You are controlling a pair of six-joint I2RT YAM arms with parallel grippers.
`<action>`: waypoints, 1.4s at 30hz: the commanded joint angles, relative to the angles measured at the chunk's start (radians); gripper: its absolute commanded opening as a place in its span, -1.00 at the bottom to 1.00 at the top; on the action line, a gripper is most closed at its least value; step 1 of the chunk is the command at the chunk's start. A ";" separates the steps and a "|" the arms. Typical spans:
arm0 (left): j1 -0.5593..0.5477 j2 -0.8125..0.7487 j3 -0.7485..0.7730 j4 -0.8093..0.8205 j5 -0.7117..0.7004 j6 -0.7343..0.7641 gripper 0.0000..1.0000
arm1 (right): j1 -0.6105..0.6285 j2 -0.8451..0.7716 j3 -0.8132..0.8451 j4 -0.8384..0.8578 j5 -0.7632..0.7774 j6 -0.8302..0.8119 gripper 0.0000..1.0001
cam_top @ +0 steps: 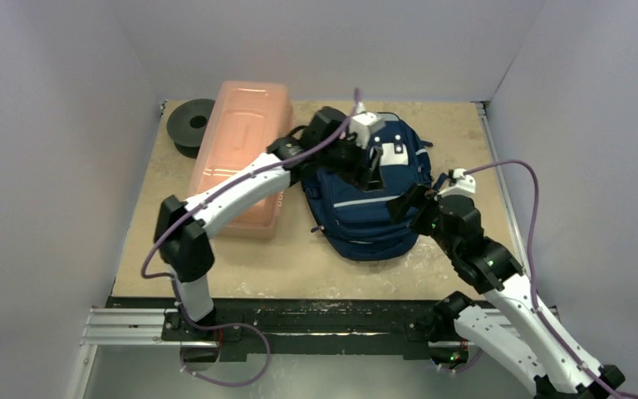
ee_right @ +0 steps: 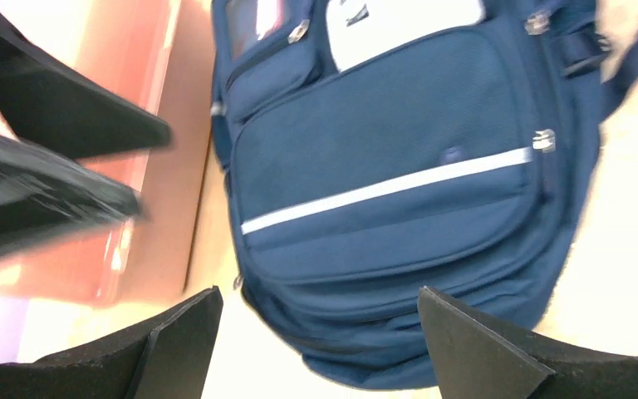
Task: Pack the student bag
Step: Place the book in the student bag, then zip the student bag at the center of the board.
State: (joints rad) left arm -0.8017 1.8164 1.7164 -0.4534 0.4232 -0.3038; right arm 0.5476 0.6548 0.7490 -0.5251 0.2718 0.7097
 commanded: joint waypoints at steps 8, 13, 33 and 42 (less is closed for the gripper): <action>0.300 -0.698 -0.259 -0.236 -0.267 -0.193 0.93 | 0.547 0.645 0.356 -0.016 0.106 0.577 0.94; 0.312 -0.858 -0.319 -0.275 -0.356 -0.188 1.00 | 0.581 0.844 0.410 -0.093 0.215 0.974 0.90; 0.242 -1.136 -0.486 -0.436 -0.558 -0.228 0.80 | 0.589 1.383 0.759 -0.522 0.626 1.584 0.35; 0.223 -1.153 -0.531 -0.424 -0.635 -0.204 0.76 | 0.591 1.319 0.779 -0.473 0.538 1.333 -1.00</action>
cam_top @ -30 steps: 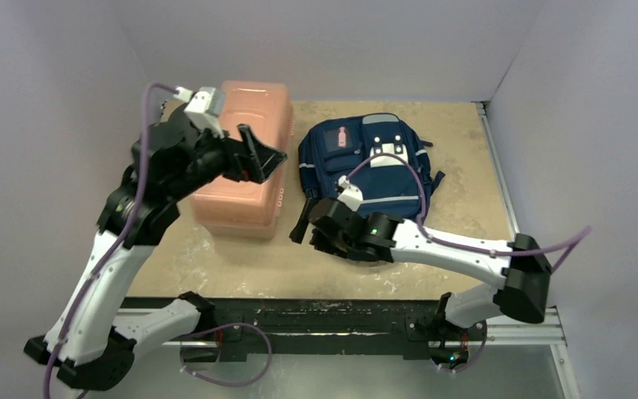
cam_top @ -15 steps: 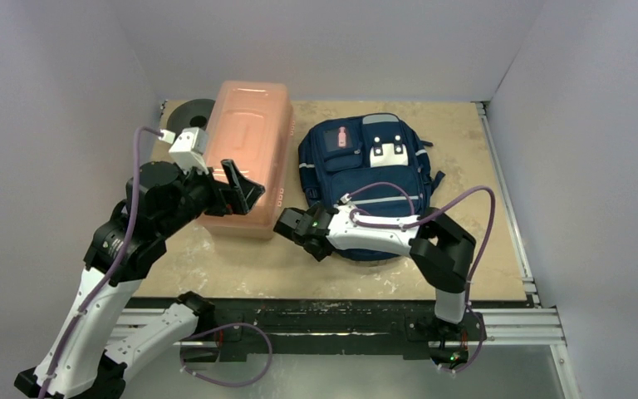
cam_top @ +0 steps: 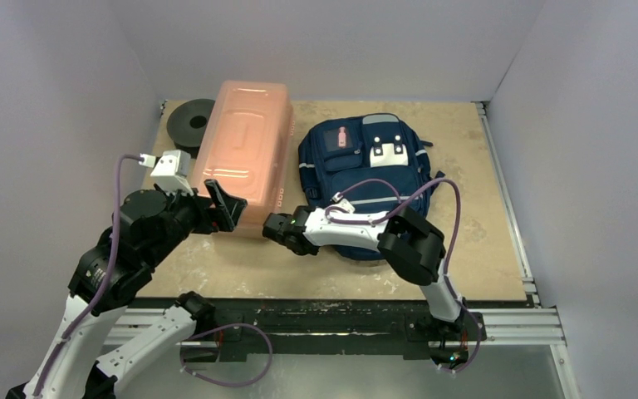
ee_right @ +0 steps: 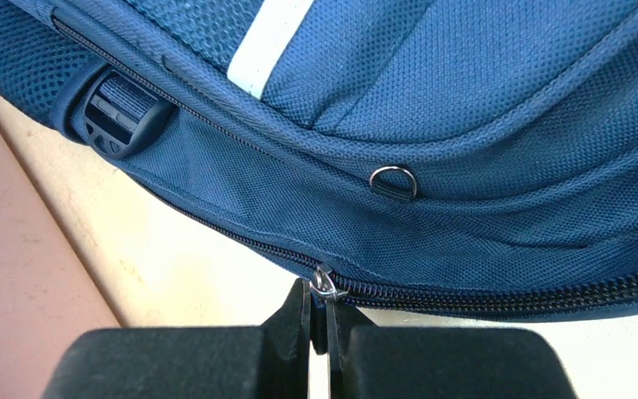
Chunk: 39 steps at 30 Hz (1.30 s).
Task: Pack the student bag
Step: Zip the student bag at the center of the board.
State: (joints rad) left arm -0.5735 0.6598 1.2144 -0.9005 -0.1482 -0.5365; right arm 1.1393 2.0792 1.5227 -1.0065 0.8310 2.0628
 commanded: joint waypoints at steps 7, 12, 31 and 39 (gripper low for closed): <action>-0.001 0.102 -0.053 0.107 0.172 0.033 0.68 | -0.095 -0.487 -0.468 0.788 -0.542 -0.818 -1.00; 0.013 0.228 -0.063 0.187 0.340 -0.085 0.59 | -0.126 -0.654 -0.719 1.224 -0.868 -0.818 -1.00; -0.088 1.024 0.129 0.229 0.230 -0.510 0.24 | -0.300 -0.881 -0.964 1.325 -1.016 -1.328 -1.00; -0.137 0.968 -0.014 0.345 0.136 -0.688 0.47 | -0.361 -0.932 -0.968 1.285 -1.048 -1.370 -1.00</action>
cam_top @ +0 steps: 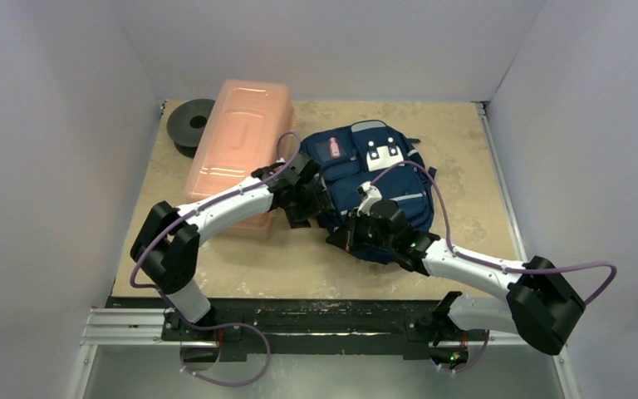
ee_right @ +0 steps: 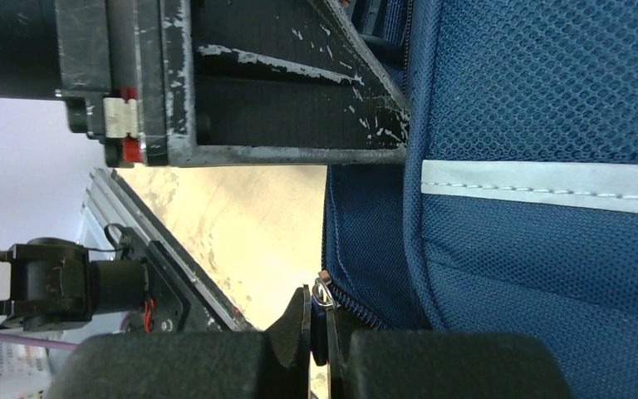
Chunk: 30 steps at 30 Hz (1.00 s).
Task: Pack the student bag
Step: Zip the student bag at the center of the board.
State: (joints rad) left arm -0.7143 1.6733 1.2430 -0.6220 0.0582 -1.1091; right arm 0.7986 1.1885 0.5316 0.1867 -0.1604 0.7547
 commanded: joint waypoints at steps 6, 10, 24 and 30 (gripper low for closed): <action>0.006 0.049 0.058 0.106 -0.027 -0.034 -0.30 | -0.021 -0.006 0.095 -0.060 -0.045 -0.130 -1.00; 0.022 0.062 0.200 0.045 -0.176 0.234 -1.00 | -0.022 -0.067 0.124 -0.285 -0.031 -0.155 -1.00; 0.190 0.129 0.324 0.099 0.043 0.726 -1.00 | -0.022 -0.299 -0.053 -0.251 -0.274 0.037 -1.00; 0.205 0.176 0.317 0.193 0.158 0.702 -1.00 | -0.023 -0.273 0.090 -0.492 -0.188 -0.015 -1.00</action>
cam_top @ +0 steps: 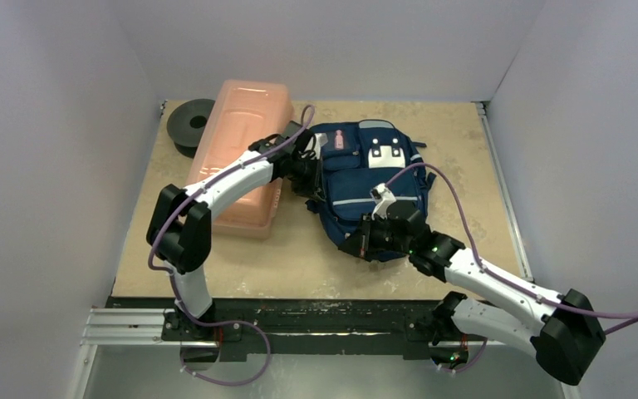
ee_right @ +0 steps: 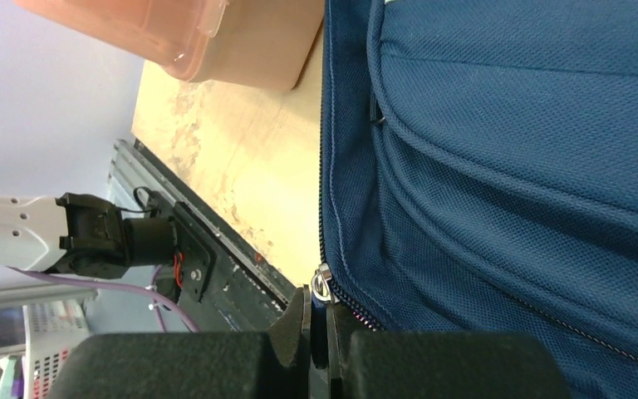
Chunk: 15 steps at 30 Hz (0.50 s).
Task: Pack the student bag
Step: Zip the student bag at the center of the board.
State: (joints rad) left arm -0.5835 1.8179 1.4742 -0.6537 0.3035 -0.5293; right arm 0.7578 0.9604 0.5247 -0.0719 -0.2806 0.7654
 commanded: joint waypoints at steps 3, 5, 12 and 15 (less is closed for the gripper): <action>0.091 0.136 0.272 0.125 -0.090 0.261 -1.00 | 0.018 -0.084 0.054 -0.340 -0.041 -0.061 -1.00; 0.091 0.193 0.405 0.048 -0.096 0.351 -1.00 | 0.018 -0.147 -0.012 -0.358 -0.049 -0.038 -1.00; 0.101 0.229 0.506 -0.030 -0.061 0.452 -1.00 | 0.017 -0.433 -0.153 -0.278 -0.080 0.155 -1.00; 0.099 0.151 0.443 -0.049 0.026 0.383 -0.31 | 0.017 -0.366 -0.181 -0.136 -0.104 0.174 -1.00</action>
State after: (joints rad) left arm -0.5850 2.0701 1.8858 -0.9253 0.4767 -0.2398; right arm 0.7368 0.5705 0.3763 -0.1997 -0.1646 0.8543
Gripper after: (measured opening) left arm 0.093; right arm 0.037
